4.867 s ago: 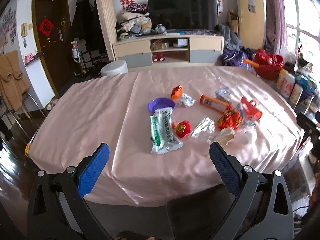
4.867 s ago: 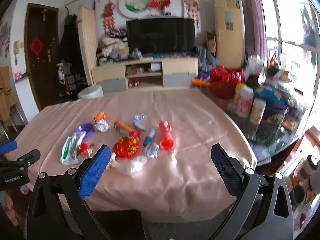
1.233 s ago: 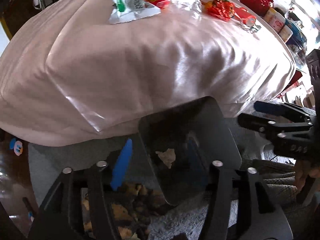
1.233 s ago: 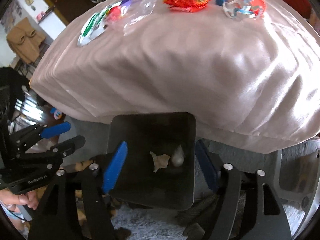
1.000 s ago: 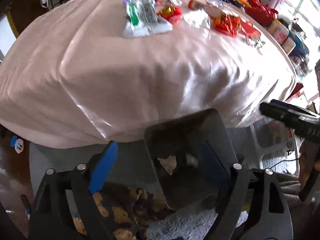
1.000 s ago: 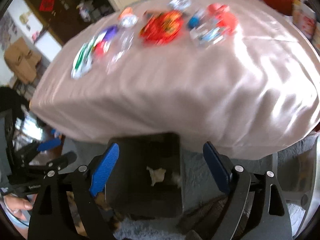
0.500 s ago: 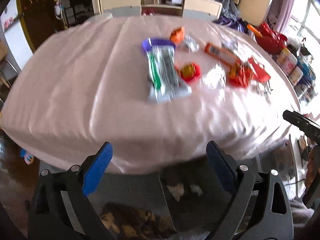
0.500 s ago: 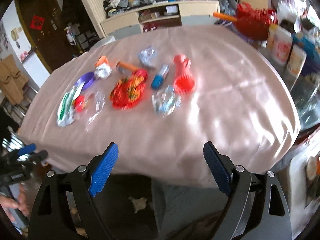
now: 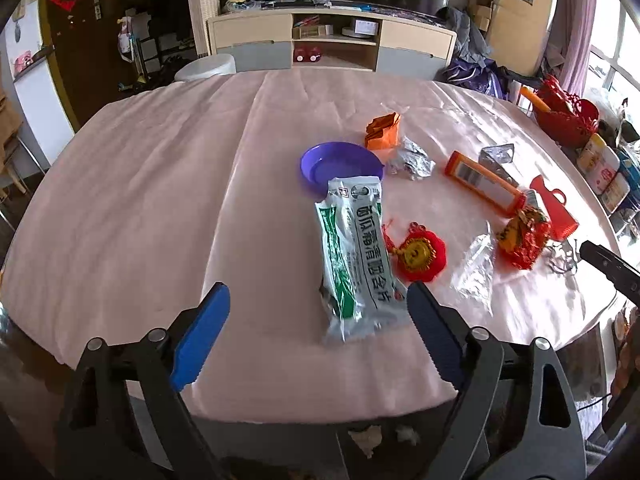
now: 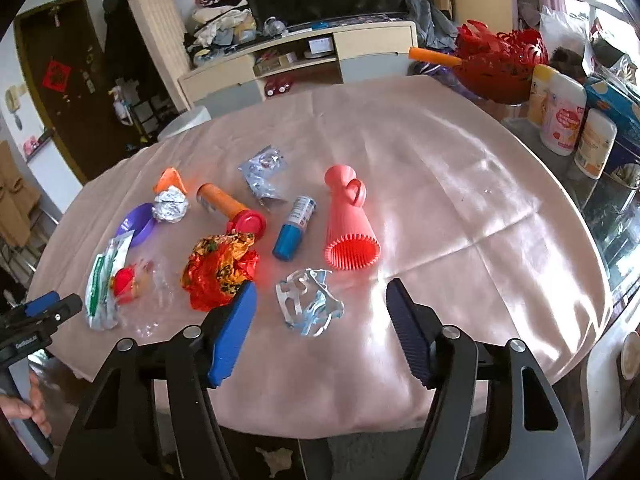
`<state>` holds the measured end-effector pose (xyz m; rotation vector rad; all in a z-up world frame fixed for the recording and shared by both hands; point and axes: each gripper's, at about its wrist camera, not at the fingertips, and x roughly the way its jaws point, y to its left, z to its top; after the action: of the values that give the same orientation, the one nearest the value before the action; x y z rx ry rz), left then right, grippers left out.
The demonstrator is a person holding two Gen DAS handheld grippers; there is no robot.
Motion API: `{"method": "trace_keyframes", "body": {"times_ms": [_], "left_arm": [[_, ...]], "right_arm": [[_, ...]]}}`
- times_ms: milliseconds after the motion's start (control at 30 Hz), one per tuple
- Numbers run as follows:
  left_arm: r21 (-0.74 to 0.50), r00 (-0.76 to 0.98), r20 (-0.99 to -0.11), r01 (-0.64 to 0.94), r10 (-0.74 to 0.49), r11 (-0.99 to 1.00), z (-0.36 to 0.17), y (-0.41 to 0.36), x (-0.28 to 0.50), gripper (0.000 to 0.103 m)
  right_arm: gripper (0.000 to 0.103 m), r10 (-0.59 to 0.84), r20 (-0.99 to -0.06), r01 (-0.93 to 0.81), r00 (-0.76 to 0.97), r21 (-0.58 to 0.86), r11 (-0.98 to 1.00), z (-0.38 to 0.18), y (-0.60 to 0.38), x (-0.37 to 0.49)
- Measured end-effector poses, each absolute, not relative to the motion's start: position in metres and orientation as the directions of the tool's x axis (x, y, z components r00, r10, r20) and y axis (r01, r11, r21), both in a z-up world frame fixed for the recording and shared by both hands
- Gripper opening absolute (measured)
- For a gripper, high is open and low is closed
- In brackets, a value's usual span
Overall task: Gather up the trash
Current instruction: 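Grasp the green-and-white medicine packet with the left gripper while the right gripper grasps the clear wrapper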
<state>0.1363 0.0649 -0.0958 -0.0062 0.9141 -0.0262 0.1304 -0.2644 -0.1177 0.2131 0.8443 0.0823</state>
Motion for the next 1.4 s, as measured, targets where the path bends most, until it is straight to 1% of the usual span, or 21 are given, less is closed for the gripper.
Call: {"method": "trace_keyframes", "body": {"times_ms": [133,267,300,333,367,433,500,600,667,800,867,900,933,967,1033,1100,1133,1233,1267,1400], "left_arm": [[-0.033,0.587,-0.809,0.015,-0.036,0.999,-0.107,0.067,0.148,0.079],[-0.063,0.558,-0.827,0.03,-0.069,0.998,-0.118,0.067,0.154,0.067],[-0.075,0.548,-0.832,0.034,-0.081,0.997,-0.121,0.066,0.155,0.066],[-0.084,0.54,-0.836,0.038,-0.091,0.996,-0.124,0.066,0.156,0.063],[-0.089,0.534,-0.84,0.043,-0.099,0.995,-0.126,0.065,0.157,0.061],[-0.092,0.535,-0.839,0.05,-0.104,0.995,-0.127,0.063,0.156,0.06],[-0.095,0.532,-0.839,0.061,-0.113,0.994,-0.127,0.061,0.156,0.058],[-0.098,0.53,-0.839,0.072,-0.121,0.993,-0.127,0.059,0.155,0.055],[-0.098,0.53,-0.839,0.078,-0.125,0.992,-0.127,0.059,0.155,0.053],[-0.097,0.528,-0.839,0.093,-0.131,0.991,-0.126,0.057,0.154,0.048],[-0.099,0.528,-0.838,0.101,-0.137,0.99,-0.126,0.056,0.154,0.043],[-0.101,0.527,-0.838,0.106,-0.142,0.989,-0.126,0.055,0.154,0.041],[-0.106,0.524,-0.838,0.114,-0.151,0.988,-0.126,0.054,0.154,0.035],[-0.111,0.522,-0.838,0.12,-0.158,0.986,-0.126,0.053,0.154,0.032],[-0.105,0.522,-0.838,0.124,-0.155,0.987,-0.126,0.05,0.153,0.031],[-0.105,0.524,-0.838,0.125,-0.156,0.987,-0.126,0.05,0.153,0.027],[-0.11,0.525,-0.836,0.124,-0.159,0.986,-0.126,0.051,0.152,0.02],[-0.138,0.531,-0.828,0.116,-0.179,0.984,-0.122,0.055,0.151,0.01],[-0.142,0.532,-0.827,0.115,-0.182,0.983,-0.122,0.055,0.151,0.008],[-0.14,0.548,-0.817,0.111,-0.178,0.984,-0.113,0.056,0.147,0.006]], "right_arm": [[0.066,0.165,-0.739,0.014,0.653,0.229,0.973,-0.124,-0.266,0.134],[0.066,0.179,-0.74,0.005,0.649,0.239,0.971,-0.126,-0.265,0.136],[0.066,0.179,-0.741,0.003,0.647,0.237,0.971,-0.127,-0.264,0.137],[0.065,0.179,-0.743,0.003,0.645,0.236,0.972,-0.127,-0.262,0.138],[0.062,0.18,-0.745,0.002,0.642,0.237,0.971,-0.128,-0.261,0.139],[0.059,0.183,-0.753,0.002,0.632,0.238,0.971,-0.13,-0.259,0.142],[0.056,0.171,-0.765,0.005,0.621,0.222,0.975,-0.132,-0.256,0.144],[0.048,0.169,-0.783,0.0,0.599,0.21,0.978,-0.137,-0.254,0.147],[0.039,0.169,-0.791,-0.006,0.587,0.205,0.979,-0.139,-0.254,0.15],[0.027,0.188,-0.794,-0.036,0.578,0.205,0.978,-0.139,-0.253,0.151],[0.015,0.2,-0.794,-0.057,0.575,0.205,0.977,-0.138,-0.251,0.151],[0.014,0.207,-0.794,-0.07,0.572,0.204,0.977,-0.138,-0.25,0.151],[0.011,0.211,-0.793,-0.086,0.572,0.198,0.976,-0.137,-0.248,0.151],[0.009,0.211,-0.792,-0.095,0.573,0.192,0.977,-0.136,-0.246,0.15],[0.008,0.217,-0.789,-0.113,0.574,0.187,0.976,-0.134,-0.244,0.15],[0.008,0.225,-0.784,-0.121,0.579,0.19,0.974,-0.131,-0.243,0.149],[0.008,0.229,-0.78,-0.125,0.582,0.192,0.973,-0.129,-0.242,0.148],[0.006,0.244,-0.769,-0.138,0.591,0.202,0.97,-0.123,-0.239,0.146],[0.006,0.248,-0.766,-0.143,0.593,0.204,0.969,-0.121,-0.237,0.144],[0.006,0.254,-0.753,-0.153,0.607,0.203,0.967,-0.113,-0.235,0.136]]}}
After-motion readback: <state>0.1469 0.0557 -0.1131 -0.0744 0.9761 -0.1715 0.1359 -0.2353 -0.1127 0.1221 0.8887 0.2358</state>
